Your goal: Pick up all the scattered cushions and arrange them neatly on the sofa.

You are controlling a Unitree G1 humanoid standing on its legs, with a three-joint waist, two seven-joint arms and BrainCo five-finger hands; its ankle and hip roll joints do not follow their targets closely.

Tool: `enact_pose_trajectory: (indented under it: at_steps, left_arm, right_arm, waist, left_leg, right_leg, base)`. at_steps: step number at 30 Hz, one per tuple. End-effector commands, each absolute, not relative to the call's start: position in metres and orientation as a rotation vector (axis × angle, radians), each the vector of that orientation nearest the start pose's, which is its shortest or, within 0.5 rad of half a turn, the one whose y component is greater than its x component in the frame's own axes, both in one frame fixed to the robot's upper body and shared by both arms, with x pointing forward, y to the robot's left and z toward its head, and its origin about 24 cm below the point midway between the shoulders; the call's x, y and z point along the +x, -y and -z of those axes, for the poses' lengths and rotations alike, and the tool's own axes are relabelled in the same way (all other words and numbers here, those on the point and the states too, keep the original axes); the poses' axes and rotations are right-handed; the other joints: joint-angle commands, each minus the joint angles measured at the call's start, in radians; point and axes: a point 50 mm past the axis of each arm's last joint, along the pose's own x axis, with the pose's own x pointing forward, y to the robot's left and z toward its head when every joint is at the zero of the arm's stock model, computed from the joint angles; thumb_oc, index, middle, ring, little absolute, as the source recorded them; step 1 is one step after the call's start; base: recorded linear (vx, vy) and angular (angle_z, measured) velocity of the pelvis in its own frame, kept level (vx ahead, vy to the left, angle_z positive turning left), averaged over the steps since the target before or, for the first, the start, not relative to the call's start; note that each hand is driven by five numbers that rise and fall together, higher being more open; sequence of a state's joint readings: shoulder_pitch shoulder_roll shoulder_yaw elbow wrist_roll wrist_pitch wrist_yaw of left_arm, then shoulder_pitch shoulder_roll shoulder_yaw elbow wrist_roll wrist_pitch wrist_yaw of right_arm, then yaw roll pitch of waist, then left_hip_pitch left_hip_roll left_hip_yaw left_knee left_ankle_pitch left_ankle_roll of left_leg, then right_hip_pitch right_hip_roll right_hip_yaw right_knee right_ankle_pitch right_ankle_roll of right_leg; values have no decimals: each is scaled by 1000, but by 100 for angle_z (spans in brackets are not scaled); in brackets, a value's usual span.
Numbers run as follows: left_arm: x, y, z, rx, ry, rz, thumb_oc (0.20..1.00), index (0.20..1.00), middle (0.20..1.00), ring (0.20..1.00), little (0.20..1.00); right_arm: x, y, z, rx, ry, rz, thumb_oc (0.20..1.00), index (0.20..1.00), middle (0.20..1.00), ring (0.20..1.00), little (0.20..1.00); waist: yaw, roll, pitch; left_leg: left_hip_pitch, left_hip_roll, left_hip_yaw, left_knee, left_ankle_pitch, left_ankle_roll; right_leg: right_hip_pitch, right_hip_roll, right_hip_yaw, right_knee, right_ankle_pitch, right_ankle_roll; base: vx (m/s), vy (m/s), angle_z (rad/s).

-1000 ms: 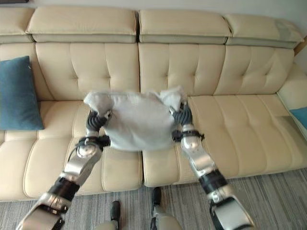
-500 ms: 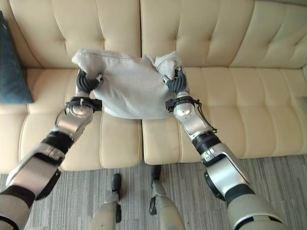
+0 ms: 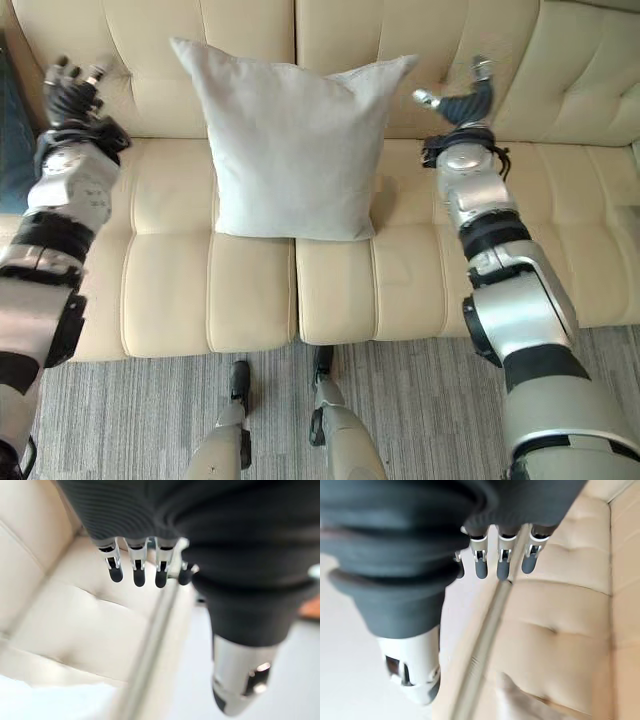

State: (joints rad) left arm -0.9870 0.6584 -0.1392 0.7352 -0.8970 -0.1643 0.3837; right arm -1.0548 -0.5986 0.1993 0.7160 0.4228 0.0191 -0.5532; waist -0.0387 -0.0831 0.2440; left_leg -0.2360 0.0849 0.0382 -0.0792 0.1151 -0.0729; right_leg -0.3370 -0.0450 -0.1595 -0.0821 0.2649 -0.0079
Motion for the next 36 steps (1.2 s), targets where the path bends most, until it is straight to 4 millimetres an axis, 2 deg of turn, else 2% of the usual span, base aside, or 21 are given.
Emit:
enact_pose_trajectory:
  at_steps: [1,3,5,7,8,10,11,12,13,14,15,16,17,20,24,27,28,31,33,34,36]
  left_arm:
    - [369,-297,-217,-254,378,-494,1000,1000,1000,1000,1000]
    - [350,-303,-183,-186,334,-492,1000,1000,1000,1000,1000]
    - [328,-310,-150,-81,272,-504,1000,1000,1000,1000,1000]
    - [307,-309,-116,24,189,-482,1000,1000,1000,1000,1000]
    - [305,-309,-114,27,184,-483,1000,1000,1000,1000,1000]
    - [287,-304,-81,93,74,-469,1000,1000,1000,1000,1000]
    - [278,-303,-64,129,15,-473,1000,1000,1000,1000,1000]
    - [262,-297,-34,170,-100,-450,1000,1000,1000,1000,1000]
    - [261,-297,-33,171,-103,-450,1000,1000,1000,1000,1000]
    - [252,-287,-13,232,-186,-397,1000,1000,1000,1000,1000]
    - [248,-282,-3,228,-226,-377,1000,1000,1000,1000,1000]
    - [248,-282,-3,229,-226,-377,1000,1000,1000,1000,1000]
    - [239,-276,11,273,-290,-329,1000,1000,1000,1000,1000]
    - [230,-269,29,287,-371,-287,1000,1000,1000,1000,1000]
    - [230,-268,27,311,-365,-261,1000,1000,1000,1000,1000]
    - [228,-269,28,319,-375,-255,1000,1000,1000,1000,1000]
    - [224,-271,31,328,-391,-248,1000,1000,1000,1000,1000]
    - [218,-272,36,355,-418,-237,1000,1000,1000,1000,1000]
    - [216,-272,38,354,-431,-237,1000,1000,1000,1000,1000]
    - [214,-271,40,331,-434,-252,1000,1000,1000,1000,1000]
    - [214,-271,40,317,-429,-263,1000,1000,1000,1000,1000]
  right_arm:
    - [379,270,-234,-264,356,632,1000,1000,1000,1000,1000]
    - [364,279,-209,-381,334,614,1000,1000,1000,1000,1000]
    - [346,291,-174,-478,262,590,1000,1000,1000,1000,1000]
    - [330,294,-137,-514,166,551,1000,1000,1000,1000,1000]
    - [329,293,-135,-516,161,548,1000,1000,1000,1000,1000]
    - [314,292,-105,-548,73,498,1000,1000,1000,1000,1000]
    - [307,290,-88,-544,20,483,1000,1000,1000,1000,1000]
    - [293,287,-55,-521,-100,448,1000,1000,1000,1000,1000]
    - [292,287,-54,-522,-103,448,1000,1000,1000,1000,1000]
    - [280,280,-27,-471,-197,410,1000,1000,1000,1000,1000]
    - [277,274,-18,-435,-223,391,1000,1000,1000,1000,1000]
    - [277,274,-18,-435,-224,391,1000,1000,1000,1000,1000]
    - [265,266,2,-390,-291,358,1000,1000,1000,1000,1000]
    - [252,257,23,-336,-371,326,1000,1000,1000,1000,1000]
    - [242,249,39,-289,-435,306,1000,1000,1000,1000,1000]
    - [240,246,43,-276,-442,300,1000,1000,1000,1000,1000]
    - [237,246,46,-273,-455,295,1000,1000,1000,1000,1000]
    - [230,246,52,-234,-477,301,1000,1000,1000,1000,1000]
    - [229,246,53,-216,-480,306,1000,1000,1000,1000,1000]
    - [230,245,54,-185,-480,327,1000,1000,1000,1000,1000]
    - [232,243,53,-176,-475,331,1000,1000,1000,1000,1000]
  waist:
    - [12,28,-70]
    - [13,29,-83]
    - [15,27,-99]
    - [19,27,-108]
    - [19,27,-111]
    - [21,27,-120]
    - [22,26,-125]
    - [21,28,-138]
    - [21,28,-139]
    - [19,29,-149]
    - [19,29,-154]
    - [19,29,-153]
    - [14,30,-157]
    - [4,28,-153]
    - [-9,31,-123]
    - [-6,39,-111]
    - [0,51,-109]
    - [13,58,-122]
    - [21,54,-132]
    - [41,42,-142]
    - [53,36,-146]
  left_leg:
    - [16,-17,15,-8,-70,-21]
    - [35,-20,20,-8,-79,-16]
    - [58,-22,24,-8,-89,-11]
    - [80,-26,23,-8,-95,-5]
    - [84,-27,24,-8,-96,-5]
    - [106,-31,22,-8,-104,1]
    - [118,-35,23,-8,-107,3]
    - [139,-40,21,-8,-114,8]
    - [142,-41,21,-8,-114,8]
    - [157,-46,23,-8,-119,13]
    - [165,-50,24,-8,-121,16]
    - [167,-50,24,-8,-121,16]
    - [179,-57,25,-8,-126,23]
    - [189,-68,29,-8,-131,32]
    - [180,-71,56,-8,-121,42]
    - [169,-61,77,-8,-107,48]
    - [156,-48,91,-8,-95,53]
    - [147,-43,107,-8,-85,56]
    - [143,-44,115,-8,-81,55]
    - [126,-47,135,-8,-64,50]
    - [118,-41,152,-8,-53,45]
  right_leg:
    - [98,-39,20,59,-274,141]
    - [125,-42,18,44,-271,143]
    - [153,-47,14,31,-266,146]
    - [180,-51,12,23,-263,149]
    - [185,-52,12,21,-263,150]
    - [212,-57,13,15,-265,152]
    - [225,-60,14,12,-261,154]
    - [244,-66,12,12,-259,156]
    - [247,-66,12,11,-259,157]
    - [264,-72,12,12,-257,160]
    - [271,-75,13,13,-256,162]
    - [273,-75,14,13,-256,162]
    - [279,-81,15,21,-255,165]
    - [273,-91,22,48,-248,172]
    - [220,-97,51,82,-199,198]
    - [204,-88,71,136,-231,191]
    - [217,-78,74,197,-276,176]
    - [259,-69,83,285,-338,167]
    - [281,-66,83,288,-347,166]
    - [350,-68,64,228,-361,167]
    - [374,-71,47,176,-369,163]
  base:
    - [65,51,12]
    - [71,46,5]
    - [70,45,-9]
    - [32,52,-12]
    - [19,53,-5]
    - [14,76,-1]
    - [17,138,1]
    - [16,106,1]
    - [-25,158,-2]
    - [-50,135,-2]
    - [-52,135,3]
    - [-56,139,-1]
    - [-70,137,-7]
    - [-116,138,-4]
    - [-176,68,-14]
    - [-238,37,-44]
    - [-201,34,-54]
    - [-170,-10,-40]
    - [-146,-67,-18]
    - [-198,-124,-15]
    - [-191,-155,-35]
